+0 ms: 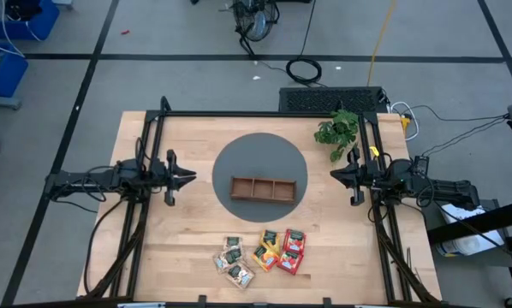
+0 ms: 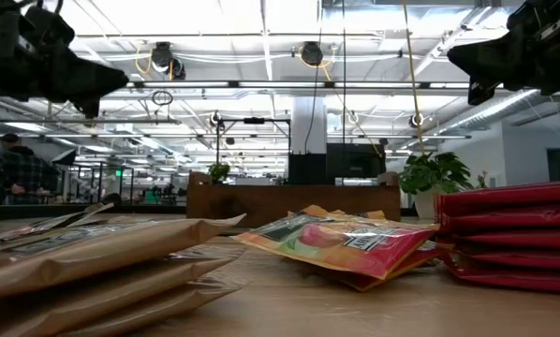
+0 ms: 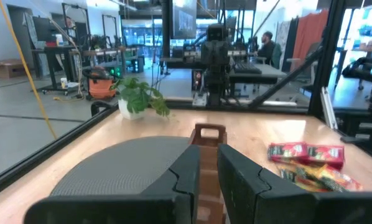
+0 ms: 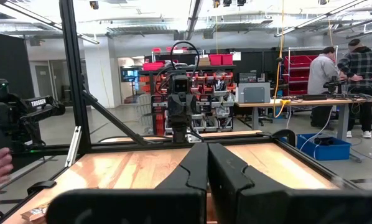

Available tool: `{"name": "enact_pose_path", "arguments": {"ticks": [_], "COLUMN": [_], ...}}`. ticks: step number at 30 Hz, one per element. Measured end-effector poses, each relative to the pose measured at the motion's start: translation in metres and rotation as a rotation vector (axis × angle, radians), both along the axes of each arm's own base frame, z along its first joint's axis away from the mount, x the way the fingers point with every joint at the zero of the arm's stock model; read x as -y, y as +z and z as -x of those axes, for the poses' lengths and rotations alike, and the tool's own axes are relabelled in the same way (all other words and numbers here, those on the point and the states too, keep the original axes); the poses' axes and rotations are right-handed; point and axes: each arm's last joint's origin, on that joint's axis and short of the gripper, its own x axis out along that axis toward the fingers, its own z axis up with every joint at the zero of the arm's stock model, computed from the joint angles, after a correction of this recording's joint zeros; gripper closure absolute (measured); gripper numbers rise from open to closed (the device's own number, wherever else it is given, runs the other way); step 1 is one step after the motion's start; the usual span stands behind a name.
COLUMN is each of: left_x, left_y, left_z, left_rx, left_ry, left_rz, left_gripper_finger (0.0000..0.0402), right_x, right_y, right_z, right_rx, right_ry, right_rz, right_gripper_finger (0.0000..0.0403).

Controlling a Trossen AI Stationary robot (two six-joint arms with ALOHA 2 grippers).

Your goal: Pick & Place Tea

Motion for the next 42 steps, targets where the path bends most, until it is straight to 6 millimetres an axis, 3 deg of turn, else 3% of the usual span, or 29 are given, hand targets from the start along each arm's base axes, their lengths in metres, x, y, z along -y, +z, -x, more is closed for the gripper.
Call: {"name": "enact_pose_path", "arguments": {"ticks": [10,17,24,30,35,39,42], "left_x": [0.0,0.0,-0.004,-0.003,0.001,0.002,0.007], "left_y": [0.007,0.012,0.013,0.021,0.028,0.055,0.07], "left_z": [0.001,0.002,0.001,-0.005,-0.019,-0.045,-0.078], "left_rx": [0.072,0.141,0.169,0.212,0.21,0.186,0.097], "left_ry": [-0.002,-0.04,0.095,0.078,-0.014,-0.021,-0.1], "left_rz": [0.02,0.307,0.283,0.072,-0.025,-0.147,-0.182], "left_gripper_finger": [0.0339,0.0339,0.0339,0.0339,0.0349,0.039,0.0393], "right_x": [0.0,0.0,0.0,-0.002,-0.009,-0.019,-0.031], "right_y": [0.0,0.001,0.008,0.013,0.008,0.043,0.058], "right_z": [0.0,0.0,0.002,0.001,-0.01,-0.022,-0.039], "right_rx": [0.0,0.008,0.084,0.124,0.013,0.012,-0.133], "right_ry": [0.001,0.001,-0.014,0.005,0.084,0.156,0.168], "right_rz": [-0.003,-0.002,0.062,0.088,0.125,0.129,0.152], "right_gripper_finger": [0.0403,0.0403,0.0403,0.0403,0.0403,0.0403,0.0403]}}
